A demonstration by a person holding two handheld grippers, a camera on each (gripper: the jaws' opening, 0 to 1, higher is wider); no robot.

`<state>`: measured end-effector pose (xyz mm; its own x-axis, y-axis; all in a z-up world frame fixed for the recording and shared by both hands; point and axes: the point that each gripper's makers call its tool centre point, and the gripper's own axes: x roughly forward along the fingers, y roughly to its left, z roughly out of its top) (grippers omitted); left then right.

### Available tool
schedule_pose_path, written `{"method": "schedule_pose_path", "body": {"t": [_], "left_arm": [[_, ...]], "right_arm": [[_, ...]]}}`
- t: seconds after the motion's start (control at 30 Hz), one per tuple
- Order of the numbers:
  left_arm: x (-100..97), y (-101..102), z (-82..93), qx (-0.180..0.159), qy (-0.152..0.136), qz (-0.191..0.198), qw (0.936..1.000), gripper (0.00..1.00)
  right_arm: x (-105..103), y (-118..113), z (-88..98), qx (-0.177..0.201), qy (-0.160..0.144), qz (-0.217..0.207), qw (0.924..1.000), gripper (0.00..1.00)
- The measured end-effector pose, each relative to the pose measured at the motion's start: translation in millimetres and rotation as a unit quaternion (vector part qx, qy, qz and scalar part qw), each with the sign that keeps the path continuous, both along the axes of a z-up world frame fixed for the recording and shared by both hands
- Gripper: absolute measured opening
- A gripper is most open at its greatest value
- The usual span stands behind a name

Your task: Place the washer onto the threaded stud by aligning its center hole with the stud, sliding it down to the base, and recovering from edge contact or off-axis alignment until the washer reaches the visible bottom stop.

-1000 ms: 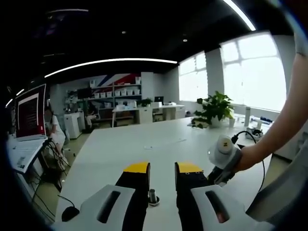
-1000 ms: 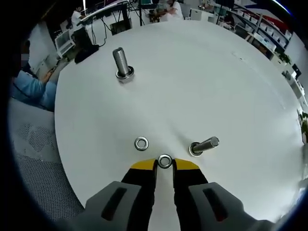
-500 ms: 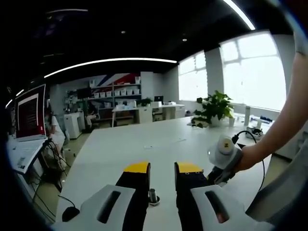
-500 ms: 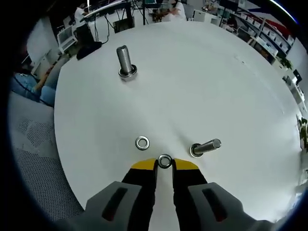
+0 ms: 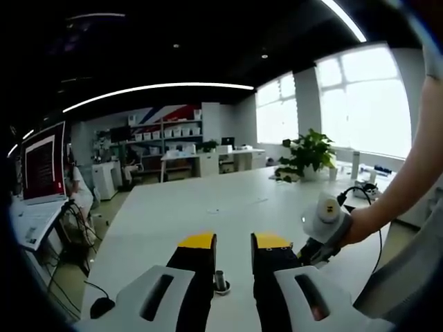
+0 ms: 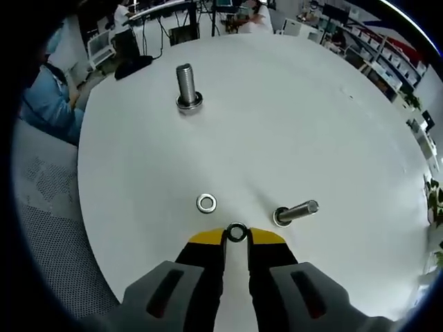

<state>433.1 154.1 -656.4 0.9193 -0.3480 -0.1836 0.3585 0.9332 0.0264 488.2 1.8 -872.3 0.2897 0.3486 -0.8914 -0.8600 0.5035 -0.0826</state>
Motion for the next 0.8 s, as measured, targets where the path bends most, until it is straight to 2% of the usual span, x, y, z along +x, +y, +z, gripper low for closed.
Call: {"method": "schedule_pose_path", "body": {"t": [0.8], "left_arm": [[0.3, -0.6, 0.8, -0.002, -0.002, -0.001, 1.0000, 0.18]], "right_arm": [[4.5, -14.3, 14.8, 0.008, -0.012, -0.013, 0.9998, 0.13]]}}
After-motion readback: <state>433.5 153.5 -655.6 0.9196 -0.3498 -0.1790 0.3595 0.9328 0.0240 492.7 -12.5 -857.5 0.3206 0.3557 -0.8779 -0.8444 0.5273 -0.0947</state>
